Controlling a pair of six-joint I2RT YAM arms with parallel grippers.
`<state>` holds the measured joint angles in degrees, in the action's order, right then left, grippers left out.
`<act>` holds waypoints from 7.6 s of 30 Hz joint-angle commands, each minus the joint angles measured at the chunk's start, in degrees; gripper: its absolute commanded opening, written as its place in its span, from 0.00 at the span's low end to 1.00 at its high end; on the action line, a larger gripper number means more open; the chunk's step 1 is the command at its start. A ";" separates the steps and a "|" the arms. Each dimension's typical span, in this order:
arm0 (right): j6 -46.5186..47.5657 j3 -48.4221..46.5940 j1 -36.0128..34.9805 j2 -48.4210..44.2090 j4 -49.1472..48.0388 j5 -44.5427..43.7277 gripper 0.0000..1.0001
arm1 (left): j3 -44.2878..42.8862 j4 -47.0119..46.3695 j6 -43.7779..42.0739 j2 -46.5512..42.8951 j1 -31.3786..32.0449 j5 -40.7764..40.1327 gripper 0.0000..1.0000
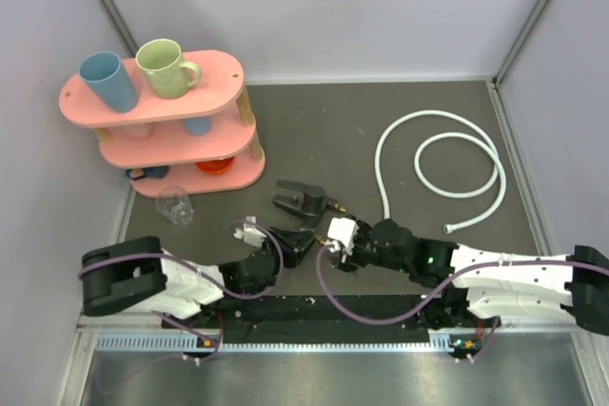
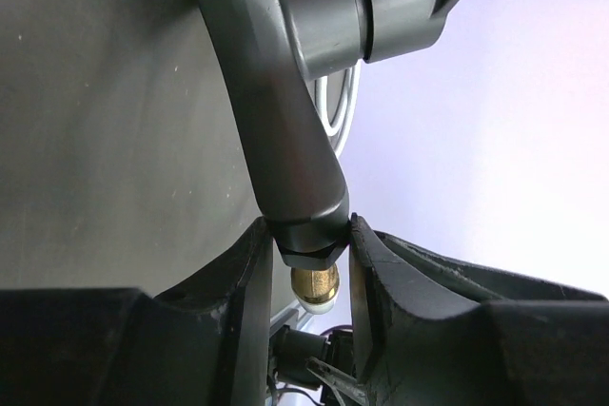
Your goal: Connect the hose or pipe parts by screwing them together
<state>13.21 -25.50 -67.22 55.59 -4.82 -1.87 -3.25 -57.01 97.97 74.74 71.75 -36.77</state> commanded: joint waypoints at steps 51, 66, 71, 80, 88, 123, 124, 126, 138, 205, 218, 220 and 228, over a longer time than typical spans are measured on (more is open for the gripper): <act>-38.09 -2.80 27.32 16.12 -20.67 37.03 0.04 | -3.00 1.55 -3.06 -4.87 1.91 -1.10 0.00; -16.57 -5.79 21.28 -3.11 6.65 17.62 0.59 | -6.15 14.20 -3.84 -11.63 1.91 -5.59 0.00; -2.59 -6.05 5.46 -4.80 7.89 -2.32 0.69 | -6.95 17.37 -3.75 -13.48 1.91 -6.11 0.00; 9.80 -8.34 -13.37 9.07 2.91 -33.00 0.72 | -7.04 17.37 -2.88 -12.95 1.91 -6.38 0.00; 16.14 -11.07 -16.54 21.13 -5.54 -41.38 0.60 | -6.25 17.81 -2.35 -14.27 1.91 -6.64 0.00; -29.82 -9.22 23.27 19.19 -9.24 44.75 0.00 | -5.81 8.59 -4.02 -5.66 1.91 -2.42 0.00; -30.08 -9.83 23.36 19.98 -9.42 45.98 0.00 | -5.89 8.67 -4.11 -5.48 1.91 -2.42 0.00; -30.70 -10.62 23.45 21.57 -8.54 46.08 0.00 | -5.89 8.76 -3.84 -5.39 1.91 -2.86 0.00; -22.71 -10.45 22.84 9.19 6.04 27.20 0.67 | -7.21 15.35 -4.02 -9.87 1.91 -7.26 0.00; -15.86 -19.86 20.65 15.89 15.36 21.05 0.70 | -6.68 19.22 -5.07 -12.42 1.91 -7.26 0.00; 0.32 -12.39 -5.36 4.26 13.70 -17.62 0.73 | -8.62 21.94 -5.51 -13.39 1.91 -7.52 0.00; 1.46 -11.77 -8.36 5.31 11.86 -23.43 0.71 | -8.88 21.95 -5.51 -13.22 1.91 -7.70 0.00; 3.57 -11.86 -13.20 14.62 5.26 -34.61 0.70 | -9.06 21.95 -4.99 -13.13 1.91 -7.26 0.00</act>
<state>14.98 -37.10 -78.67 67.13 5.82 -28.86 -9.89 -32.88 94.30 62.59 73.30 -43.31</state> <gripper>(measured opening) 0.697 0.362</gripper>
